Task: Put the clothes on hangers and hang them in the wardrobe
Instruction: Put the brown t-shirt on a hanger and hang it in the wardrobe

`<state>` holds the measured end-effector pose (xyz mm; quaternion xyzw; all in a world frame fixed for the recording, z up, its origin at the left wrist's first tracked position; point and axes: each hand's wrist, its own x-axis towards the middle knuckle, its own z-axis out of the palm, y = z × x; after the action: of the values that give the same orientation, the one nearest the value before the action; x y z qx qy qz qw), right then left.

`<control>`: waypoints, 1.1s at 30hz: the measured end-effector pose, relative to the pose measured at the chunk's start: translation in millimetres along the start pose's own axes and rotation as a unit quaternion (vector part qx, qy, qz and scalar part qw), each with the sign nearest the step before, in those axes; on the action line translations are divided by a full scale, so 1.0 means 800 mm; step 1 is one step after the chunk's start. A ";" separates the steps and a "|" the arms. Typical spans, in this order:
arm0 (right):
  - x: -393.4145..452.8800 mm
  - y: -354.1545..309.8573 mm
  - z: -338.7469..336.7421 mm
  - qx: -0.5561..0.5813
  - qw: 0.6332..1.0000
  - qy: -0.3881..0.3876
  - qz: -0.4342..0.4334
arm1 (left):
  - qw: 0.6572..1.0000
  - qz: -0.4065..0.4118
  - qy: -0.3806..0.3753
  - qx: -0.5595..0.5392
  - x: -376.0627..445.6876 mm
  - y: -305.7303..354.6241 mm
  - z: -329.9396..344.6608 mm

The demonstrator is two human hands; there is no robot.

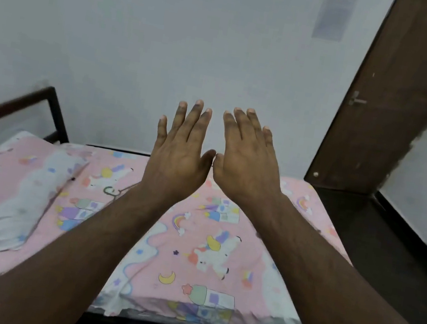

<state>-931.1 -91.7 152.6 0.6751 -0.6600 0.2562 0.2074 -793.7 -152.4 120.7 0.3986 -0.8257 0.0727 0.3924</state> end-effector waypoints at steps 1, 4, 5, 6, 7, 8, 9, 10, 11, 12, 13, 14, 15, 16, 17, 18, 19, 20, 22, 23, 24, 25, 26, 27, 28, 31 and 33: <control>0.004 0.010 0.020 0.004 1.000 -0.022 0.019 | 1.000 -0.003 -0.017 -0.006 0.002 -0.010 0.025; 0.000 0.039 0.088 0.028 0.991 -0.095 0.088 | 0.997 -0.017 -0.079 -0.015 -0.004 -0.034 0.104; -0.008 0.048 0.113 0.029 0.986 -0.125 0.108 | 0.994 -0.019 -0.104 -0.013 -0.011 -0.039 0.132; -0.018 0.057 0.136 0.029 0.979 -0.158 0.128 | 0.991 -0.021 -0.132 -0.009 -0.020 -0.042 0.157; -0.028 0.066 0.158 0.030 0.970 -0.190 0.149 | 0.986 -0.023 -0.163 -0.006 -0.029 -0.045 0.182; -0.039 0.075 0.179 0.030 0.960 -0.220 0.169 | 0.980 -0.023 -0.197 -0.004 -0.037 -0.047 0.205; -0.048 0.084 0.198 0.032 0.951 -0.245 0.186 | 0.973 -0.023 -0.228 -0.004 -0.044 -0.048 0.227; -0.055 0.095 0.214 0.037 0.943 -0.265 0.199 | 0.968 -0.022 -0.251 -0.001 -0.048 -0.049 0.248; -0.062 0.107 0.229 0.044 0.935 -0.281 0.213 | 0.963 -0.019 -0.271 0.004 -0.050 -0.049 0.268; -0.067 0.119 0.244 0.051 0.927 -0.292 0.230 | 0.957 -0.016 -0.289 0.007 -0.049 -0.047 0.288; -0.071 0.134 0.258 0.057 0.920 -0.299 0.245 | 0.952 -0.015 -0.307 0.007 -0.047 -0.045 0.306; -0.075 0.149 0.272 0.058 0.914 -0.307 0.257 | 0.946 -0.015 -0.323 0.005 -0.044 -0.042 0.325; -0.078 0.166 0.286 0.058 0.909 -0.314 0.269 | 0.941 -0.016 -0.337 0.002 -0.041 -0.038 0.344; -0.081 0.185 0.299 0.060 0.902 -0.321 0.281 | 0.936 -0.016 -0.351 -0.001 -0.038 -0.033 0.364; -0.084 0.204 0.313 0.068 0.893 -0.330 0.298 | 0.931 -0.017 -0.365 -0.004 -0.035 -0.029 0.386; -0.086 0.225 0.327 0.075 0.882 -0.339 0.318 | 0.926 -0.018 -0.377 -0.005 -0.032 -0.025 0.410; -0.089 0.249 0.344 0.083 0.869 -0.349 0.340 | 0.921 -0.023 -0.389 -0.008 -0.029 -0.021 0.435; -0.091 0.273 0.361 0.092 0.856 -0.359 0.361 | 0.915 -0.030 -0.403 -0.013 -0.027 -0.016 0.462; -0.097 0.326 0.397 0.104 0.829 -0.381 0.397 | 0.901 -0.043 -0.432 -0.022 -0.019 -0.005 0.519; -0.098 0.353 0.415 0.103 0.817 -0.395 0.408 | 0.894 -0.047 -0.446 -0.023 -0.015 0.001 0.548; -0.099 0.379 0.433 0.105 0.807 -0.405 0.417 | 0.887 -0.050 -0.458 -0.026 -0.011 0.008 0.579; -0.098 0.405 0.452 0.107 0.798 -0.412 0.427 | 0.879 -0.056 -0.473 -0.032 -0.006 0.014 0.611; -0.099 0.431 0.474 0.110 0.792 -0.416 0.434 | 0.870 -0.063 -0.487 -0.039 -0.001 0.019 0.644; -0.098 0.459 0.499 0.108 0.790 -0.419 0.434 | 0.865 -0.075 -0.495 -0.047 0.004 0.025 0.675; -0.099 0.486 0.524 0.112 0.791 -0.427 0.424 | 0.860 -0.088 -0.499 -0.058 0.006 0.029 0.707; -0.090 0.552 0.583 0.113 0.784 -0.462 0.399 | 0.846 -0.145 -0.502 -0.104 0.012 0.039 0.793; -0.081 0.588 0.613 0.107 0.788 -0.466 0.389 | 0.826 -0.212 -0.506 -0.129 0.015 0.045 0.843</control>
<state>-1364.8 -364.4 -299.1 0.4168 -0.8515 0.0386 -0.3157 -1222.1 -427.1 -323.0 0.4906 -0.8052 -0.3320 -0.0267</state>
